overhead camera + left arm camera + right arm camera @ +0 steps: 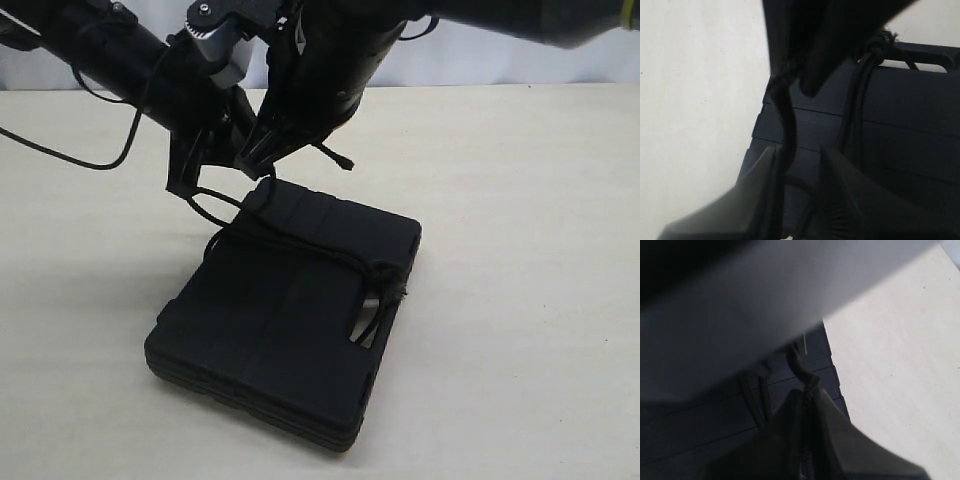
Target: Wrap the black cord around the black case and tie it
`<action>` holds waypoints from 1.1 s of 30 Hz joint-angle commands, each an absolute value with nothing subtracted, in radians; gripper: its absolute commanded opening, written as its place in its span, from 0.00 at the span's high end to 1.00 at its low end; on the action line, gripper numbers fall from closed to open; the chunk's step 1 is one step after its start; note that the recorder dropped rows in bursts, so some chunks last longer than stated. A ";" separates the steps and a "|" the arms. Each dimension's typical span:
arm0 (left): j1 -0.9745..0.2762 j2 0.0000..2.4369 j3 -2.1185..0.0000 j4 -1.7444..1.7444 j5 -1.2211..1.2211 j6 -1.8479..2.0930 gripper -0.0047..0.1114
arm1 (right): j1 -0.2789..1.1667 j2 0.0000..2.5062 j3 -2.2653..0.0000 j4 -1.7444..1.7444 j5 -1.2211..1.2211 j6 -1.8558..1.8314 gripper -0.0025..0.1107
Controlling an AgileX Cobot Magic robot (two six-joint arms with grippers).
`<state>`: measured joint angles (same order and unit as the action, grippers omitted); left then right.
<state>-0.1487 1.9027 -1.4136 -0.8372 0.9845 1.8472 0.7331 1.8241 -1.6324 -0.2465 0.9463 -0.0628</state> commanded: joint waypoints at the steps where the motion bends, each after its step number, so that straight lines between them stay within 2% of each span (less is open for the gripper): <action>1: -0.157 1.906 -1.419 -0.857 0.947 1.858 0.74 | 0.733 1.811 -1.634 -0.253 0.948 -0.067 0.94; 13: -0.157 1.906 -1.419 -0.848 0.924 1.858 0.74 | 0.733 1.813 -1.634 -0.253 0.941 -0.067 0.94; 15: -0.157 1.906 -1.419 -0.848 0.932 1.858 0.78 | 0.733 1.813 -1.634 -0.253 0.941 -0.067 0.94; 19: -0.157 1.906 -1.419 -0.848 0.928 1.858 0.96 | 0.733 1.813 -1.634 -0.253 0.939 -0.037 0.94; 20: -0.157 1.906 -1.419 -0.848 0.926 1.858 0.96 | 0.733 1.813 -1.634 -0.253 0.935 -0.019 0.93; 22: -0.157 1.906 -1.419 -0.850 0.926 1.851 0.96 | 0.733 1.813 -1.634 -0.253 0.928 0.000 0.90; 25: -0.157 1.906 -1.419 -0.850 0.934 1.830 0.96 | 0.733 1.813 -1.634 -0.253 0.924 0.012 0.78; 30: -0.150 1.903 -1.419 -0.846 0.903 1.704 0.96 | 0.733 1.790 -1.634 -0.323 0.978 0.091 0.52; 33: -0.129 1.892 -1.419 -0.846 0.882 1.603 0.96 | 0.733 1.752 -1.634 -0.393 1.076 0.134 0.41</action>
<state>-0.1485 1.9027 -1.4136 -0.8392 0.9061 1.7016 0.7331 1.7962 -1.6307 -0.3287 0.9941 0.0942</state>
